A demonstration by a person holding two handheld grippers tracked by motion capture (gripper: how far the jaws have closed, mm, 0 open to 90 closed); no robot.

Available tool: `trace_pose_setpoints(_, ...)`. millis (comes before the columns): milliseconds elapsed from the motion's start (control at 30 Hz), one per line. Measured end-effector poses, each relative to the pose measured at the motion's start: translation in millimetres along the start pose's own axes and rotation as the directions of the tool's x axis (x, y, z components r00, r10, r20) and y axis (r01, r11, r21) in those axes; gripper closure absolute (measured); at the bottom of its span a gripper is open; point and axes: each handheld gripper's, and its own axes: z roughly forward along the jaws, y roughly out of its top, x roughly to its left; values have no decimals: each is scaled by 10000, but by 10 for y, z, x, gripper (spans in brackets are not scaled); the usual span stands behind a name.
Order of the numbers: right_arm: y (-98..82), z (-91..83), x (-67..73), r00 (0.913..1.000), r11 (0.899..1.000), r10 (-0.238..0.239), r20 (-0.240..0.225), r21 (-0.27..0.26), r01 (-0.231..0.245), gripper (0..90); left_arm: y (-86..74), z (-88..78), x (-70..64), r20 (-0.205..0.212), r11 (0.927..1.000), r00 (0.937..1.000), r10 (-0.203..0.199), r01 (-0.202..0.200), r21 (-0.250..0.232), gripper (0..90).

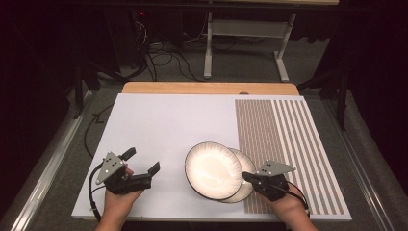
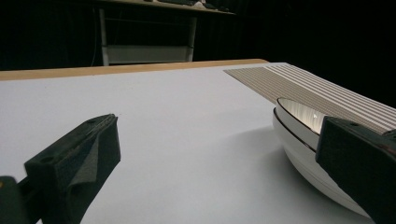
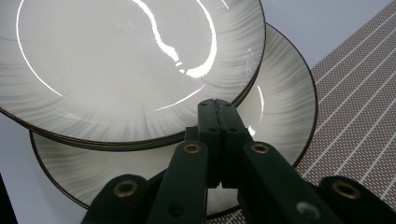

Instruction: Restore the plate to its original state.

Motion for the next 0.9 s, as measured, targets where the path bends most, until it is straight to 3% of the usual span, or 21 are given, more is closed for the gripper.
trace_pose_setpoints(900,-1,-17,-8,9999,10000,38,120,55,-39,900,7,0,-25,96,9997,9997,225,-225,22,7)
